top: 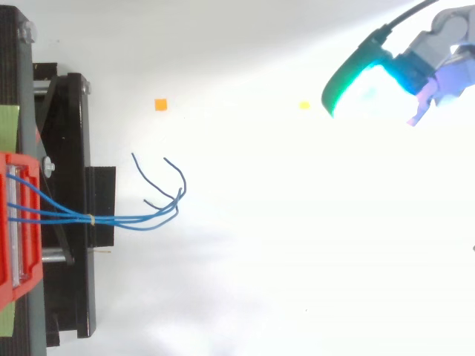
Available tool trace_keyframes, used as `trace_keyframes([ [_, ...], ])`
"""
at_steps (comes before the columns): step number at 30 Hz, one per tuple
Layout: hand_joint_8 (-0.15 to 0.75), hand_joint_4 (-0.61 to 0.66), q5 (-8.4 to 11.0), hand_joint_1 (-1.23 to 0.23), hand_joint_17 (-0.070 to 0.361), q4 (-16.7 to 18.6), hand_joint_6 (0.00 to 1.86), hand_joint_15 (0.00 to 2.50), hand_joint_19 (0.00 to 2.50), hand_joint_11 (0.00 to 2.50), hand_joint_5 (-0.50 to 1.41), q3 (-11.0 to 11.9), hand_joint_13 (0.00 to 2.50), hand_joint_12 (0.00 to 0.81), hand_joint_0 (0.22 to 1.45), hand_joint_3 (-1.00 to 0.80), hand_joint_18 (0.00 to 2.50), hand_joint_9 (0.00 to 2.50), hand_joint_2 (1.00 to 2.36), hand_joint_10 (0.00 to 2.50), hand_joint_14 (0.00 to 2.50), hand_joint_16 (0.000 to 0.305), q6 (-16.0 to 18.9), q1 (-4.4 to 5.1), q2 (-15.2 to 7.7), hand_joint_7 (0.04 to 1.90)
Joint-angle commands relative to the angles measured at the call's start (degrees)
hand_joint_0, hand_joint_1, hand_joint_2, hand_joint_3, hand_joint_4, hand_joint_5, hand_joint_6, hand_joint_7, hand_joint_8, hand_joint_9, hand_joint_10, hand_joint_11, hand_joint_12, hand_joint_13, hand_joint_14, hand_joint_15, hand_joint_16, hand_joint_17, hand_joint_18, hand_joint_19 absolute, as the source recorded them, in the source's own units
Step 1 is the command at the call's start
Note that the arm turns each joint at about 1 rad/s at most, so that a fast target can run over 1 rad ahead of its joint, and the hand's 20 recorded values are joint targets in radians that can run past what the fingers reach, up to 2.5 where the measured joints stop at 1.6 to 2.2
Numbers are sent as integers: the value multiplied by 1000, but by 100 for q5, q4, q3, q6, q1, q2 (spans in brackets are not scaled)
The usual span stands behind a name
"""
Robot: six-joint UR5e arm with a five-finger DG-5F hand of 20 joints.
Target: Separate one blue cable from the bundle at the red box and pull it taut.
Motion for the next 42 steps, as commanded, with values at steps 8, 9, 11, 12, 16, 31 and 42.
trace_keyframes([
  [8, 264, 44, 208, -654, 98, 179, 503, 630, 880, 671, -194, 1, 711, 350, 488, -500, 494, 696, 1000, 19, 22, 43, -161, 107, -66, 806],
  [9, 264, 45, 216, -654, 98, 223, 503, 639, 880, 671, -194, 1, 710, 349, 488, -500, 495, 696, 1000, 21, 22, 43, -187, 107, -93, 808],
  [11, 265, 46, 243, -651, 97, 240, 503, 634, 890, 660, -193, 1, 711, 349, 489, -500, 493, 696, 1000, 21, 21, 43, -196, 107, -145, 809],
  [12, 264, 47, 252, -651, 97, 240, 503, 630, 882, 671, -193, 1, 710, 350, 489, -500, 494, 696, 1000, 21, 22, 43, -196, 107, -154, 806],
  [16, 264, 47, 252, -648, 97, 442, 503, 639, 881, 670, -191, 1, 709, 348, 489, -500, 493, 694, 1000, 21, 22, 43, -187, 107, -303, 807],
  [31, 263, 47, 234, -641, 97, 794, 503, 640, 884, 658, -189, 1, 707, 348, 492, -500, 489, 692, 1000, 21, 21, 43, -205, 80, -558, 806],
  [42, 263, 48, 93, -640, 96, 1128, 503, 640, 884, 660, -188, -8, 704, 350, 493, -500, 489, 692, 1000, 19, 22, 43, -187, 10, -813, 806],
])
